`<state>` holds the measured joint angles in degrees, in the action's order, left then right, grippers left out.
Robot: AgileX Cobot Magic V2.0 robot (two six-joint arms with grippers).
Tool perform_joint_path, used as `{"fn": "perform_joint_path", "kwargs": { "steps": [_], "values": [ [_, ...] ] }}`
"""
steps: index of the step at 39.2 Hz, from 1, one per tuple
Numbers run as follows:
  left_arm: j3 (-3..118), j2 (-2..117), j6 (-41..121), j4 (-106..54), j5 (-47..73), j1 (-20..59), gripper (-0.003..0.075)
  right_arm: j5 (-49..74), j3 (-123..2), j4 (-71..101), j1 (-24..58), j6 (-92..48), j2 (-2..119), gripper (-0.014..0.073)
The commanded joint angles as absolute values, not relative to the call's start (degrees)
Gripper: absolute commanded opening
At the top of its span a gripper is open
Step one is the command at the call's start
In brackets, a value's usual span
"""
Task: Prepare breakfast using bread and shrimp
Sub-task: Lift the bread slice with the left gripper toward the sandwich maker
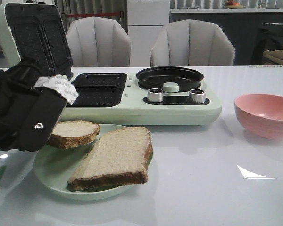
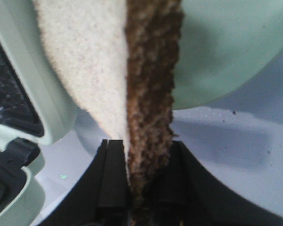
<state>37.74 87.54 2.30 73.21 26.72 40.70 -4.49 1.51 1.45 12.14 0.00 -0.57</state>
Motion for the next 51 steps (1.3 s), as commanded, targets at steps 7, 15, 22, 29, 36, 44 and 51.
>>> {"fn": "perform_joint_path", "kwargs": {
  "steps": [7,15,22,29,36,44,51],
  "values": [
    [39.18,80.91,-1.6,73.04,31.97,43.78,0.0114,-9.17,0.59,1.19,11.95,0.0,-1.82,0.015],
    [42.3,78.33,-3.11,74.69,31.75,43.73,0.0114,-9.17,0.59,1.19,11.95,0.0,-1.82,0.015],
    [47.72,78.2,-3.51,78.82,27.53,39.77,0.0114,-9.17,0.59,1.19,11.95,0.0,-1.82,0.015],
    [53.43,78.64,-5.18,79.64,20.57,34.86,0.0114,-9.17,0.59,1.19,11.95,0.0,-1.82,0.015],
    [59.58,81.97,-7.34,80.73,20.07,31.74,0.0114,-9.17,0.59,1.19,11.95,0.0,-1.82,0.015],
    [68.69,88.98,-7.34,80.73,19.19,29.31,0.0114,-9.17,0.59,1.19,11.95,0.0,-1.82,0.015],
    [77.08,95.78,-8.5,80.74,17.14,26.99,0.0114,-9.17,0.59,1.19,11.95,0.0,-1.82,0.015]
  ]
}}
